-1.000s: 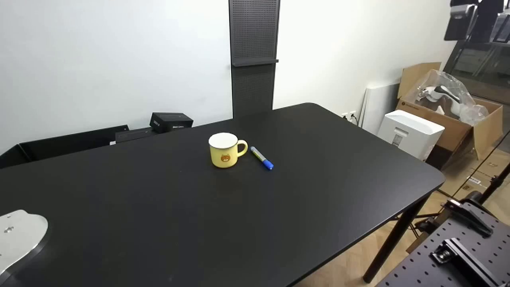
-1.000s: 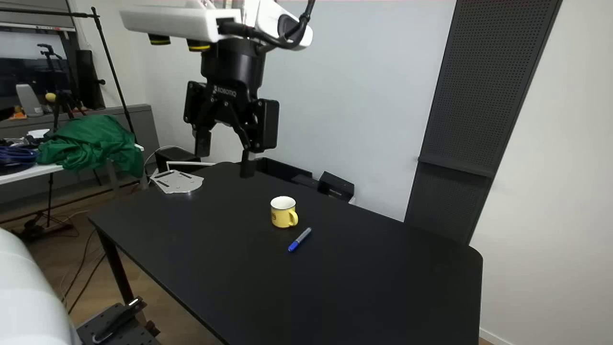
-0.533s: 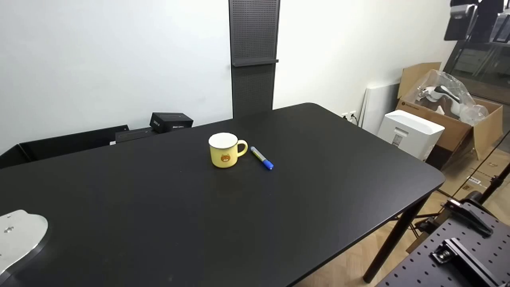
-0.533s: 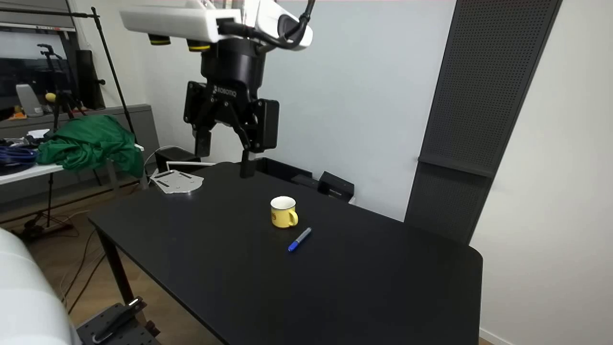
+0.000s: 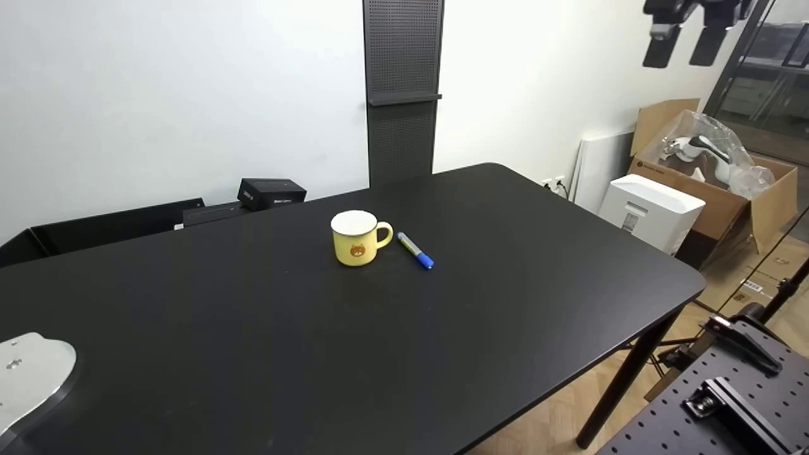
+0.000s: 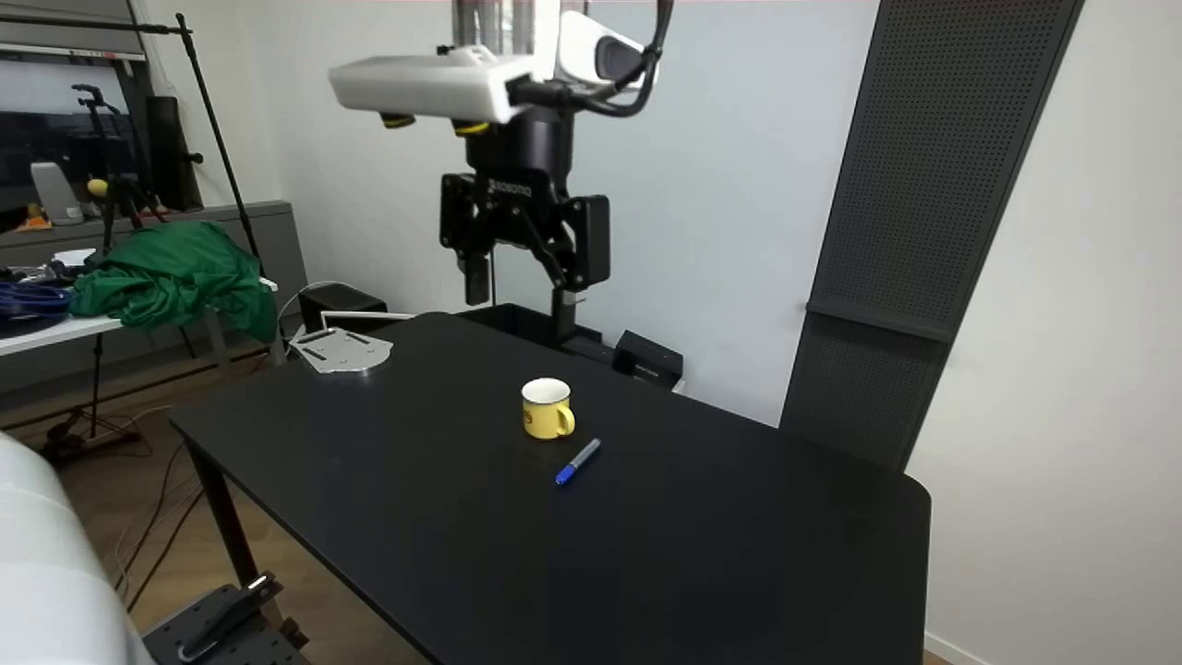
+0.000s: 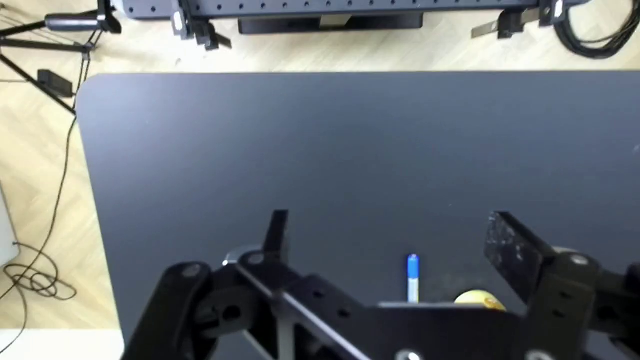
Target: Put the marker into the cup.
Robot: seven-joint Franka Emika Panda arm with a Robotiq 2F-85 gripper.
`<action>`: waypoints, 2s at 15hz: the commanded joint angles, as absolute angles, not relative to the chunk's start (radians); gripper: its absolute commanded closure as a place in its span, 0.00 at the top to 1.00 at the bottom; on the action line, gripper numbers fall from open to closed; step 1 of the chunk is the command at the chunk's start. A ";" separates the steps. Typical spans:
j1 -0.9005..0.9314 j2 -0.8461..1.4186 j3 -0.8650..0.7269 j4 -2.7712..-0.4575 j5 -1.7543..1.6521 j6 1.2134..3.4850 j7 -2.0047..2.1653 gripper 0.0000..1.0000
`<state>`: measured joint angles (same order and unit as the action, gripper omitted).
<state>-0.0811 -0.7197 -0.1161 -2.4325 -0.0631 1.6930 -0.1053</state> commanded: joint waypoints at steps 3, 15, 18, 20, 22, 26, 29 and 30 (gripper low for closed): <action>-0.108 -0.492 -0.096 -2.356 -0.143 1.952 -0.058 1.00; -0.068 -0.269 -0.042 -2.281 -0.110 2.073 -0.014 1.00; -0.049 -0.218 -0.045 -2.265 -0.093 2.091 -0.097 1.00; -0.030 -0.157 -0.040 -2.255 -0.069 2.152 -0.146 1.00; -0.014 -0.082 -0.032 -2.243 -0.054 2.221 -0.177 1.00; 0.001 0.076 -0.016 -2.209 -0.034 2.371 -0.166 1.00; 0.010 0.185 0.000 -2.170 -0.016 2.451 -0.064 1.00; 0.016 0.220 0.006 -2.155 -0.004 2.477 -0.024 1.00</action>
<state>0.0033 0.1176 -0.0073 -2.2343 -0.0323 2.4409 -0.1308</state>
